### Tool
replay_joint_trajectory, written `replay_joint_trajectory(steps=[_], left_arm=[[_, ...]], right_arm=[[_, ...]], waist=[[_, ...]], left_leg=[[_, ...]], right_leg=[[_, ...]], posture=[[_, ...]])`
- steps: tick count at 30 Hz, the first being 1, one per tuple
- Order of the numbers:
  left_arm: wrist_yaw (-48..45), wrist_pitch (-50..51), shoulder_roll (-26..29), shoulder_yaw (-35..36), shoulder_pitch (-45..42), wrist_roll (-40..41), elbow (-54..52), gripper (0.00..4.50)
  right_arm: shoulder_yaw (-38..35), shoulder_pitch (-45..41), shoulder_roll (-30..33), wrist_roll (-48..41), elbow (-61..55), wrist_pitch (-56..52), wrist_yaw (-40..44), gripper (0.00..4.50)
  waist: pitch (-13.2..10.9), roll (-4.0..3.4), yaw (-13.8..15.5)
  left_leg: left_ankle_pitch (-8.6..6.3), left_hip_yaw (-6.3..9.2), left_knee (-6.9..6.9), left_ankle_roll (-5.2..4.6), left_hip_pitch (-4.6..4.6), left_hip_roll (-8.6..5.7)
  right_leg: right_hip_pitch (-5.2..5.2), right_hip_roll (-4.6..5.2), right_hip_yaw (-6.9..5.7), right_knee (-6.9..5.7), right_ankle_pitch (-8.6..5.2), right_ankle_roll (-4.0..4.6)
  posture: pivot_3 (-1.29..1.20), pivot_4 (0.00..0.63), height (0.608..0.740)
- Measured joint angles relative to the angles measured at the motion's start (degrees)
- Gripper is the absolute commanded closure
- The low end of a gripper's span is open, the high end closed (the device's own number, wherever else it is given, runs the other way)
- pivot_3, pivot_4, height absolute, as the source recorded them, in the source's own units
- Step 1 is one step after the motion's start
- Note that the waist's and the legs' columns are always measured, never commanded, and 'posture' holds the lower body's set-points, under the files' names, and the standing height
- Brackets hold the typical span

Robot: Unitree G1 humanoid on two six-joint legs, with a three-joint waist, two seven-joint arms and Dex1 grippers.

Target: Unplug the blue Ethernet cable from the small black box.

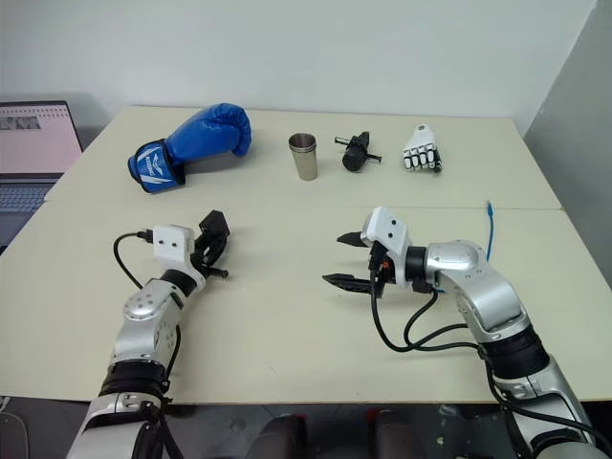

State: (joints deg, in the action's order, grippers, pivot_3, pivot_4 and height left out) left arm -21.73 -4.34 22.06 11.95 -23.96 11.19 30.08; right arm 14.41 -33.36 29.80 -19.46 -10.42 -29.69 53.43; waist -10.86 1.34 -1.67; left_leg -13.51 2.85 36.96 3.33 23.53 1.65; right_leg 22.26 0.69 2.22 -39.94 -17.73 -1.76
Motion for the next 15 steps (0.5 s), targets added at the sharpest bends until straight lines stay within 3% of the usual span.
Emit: replay_joint_trajectory(steps=[3,5,7,15], left_arm=[[1.3,0.1,-0.2,1.0,0.0,0.2,0.4,3.7],[1.5,0.2,-0.3,1.5,0.0,0.6,0.9,3.0],[1.4,0.3,-0.3,1.8,0.0,1.1,1.1,2.86],[1.3,1.4,-0.8,2.6,0.0,2.5,0.9,1.19]], right_arm=[[0.2,0.0,0.0,0.4,0.0,0.0,0.0,0.46],[0.3,0.0,0.0,0.4,0.0,0.0,0.1,0.46],[0.3,0.0,0.0,0.5,0.0,0.0,0.1,0.46],[0.4,0.0,0.1,0.8,0.0,0.0,0.3,0.46]], waist=[[0.0,0.0,0.0],[0.0,-0.01,-0.1],[0.0,-0.01,-0.2],[0.0,-0.01,-0.2]], left_leg=[[0.0,-0.01,0.0,0.0,-0.02,-0.01],[0.0,-0.01,-0.01,0.0,-0.1,0.0],[0.0,-0.02,-0.02,0.0,-0.15,0.01],[0.0,-0.03,-0.02,0.0,-0.23,0.01]], right_leg=[[-0.01,0.0,0.0,-0.01,0.0,0.0],[-0.07,-0.01,0.01,-0.03,0.0,0.0],[-0.09,-0.03,0.03,-0.04,0.0,0.0],[-0.17,-0.06,0.06,-0.05,0.0,0.0]], posture=[[0.0,0.15,0.74],[0.0,0.15,0.74],[0.0,0.15,0.74],[0.0,0.15,0.74]])
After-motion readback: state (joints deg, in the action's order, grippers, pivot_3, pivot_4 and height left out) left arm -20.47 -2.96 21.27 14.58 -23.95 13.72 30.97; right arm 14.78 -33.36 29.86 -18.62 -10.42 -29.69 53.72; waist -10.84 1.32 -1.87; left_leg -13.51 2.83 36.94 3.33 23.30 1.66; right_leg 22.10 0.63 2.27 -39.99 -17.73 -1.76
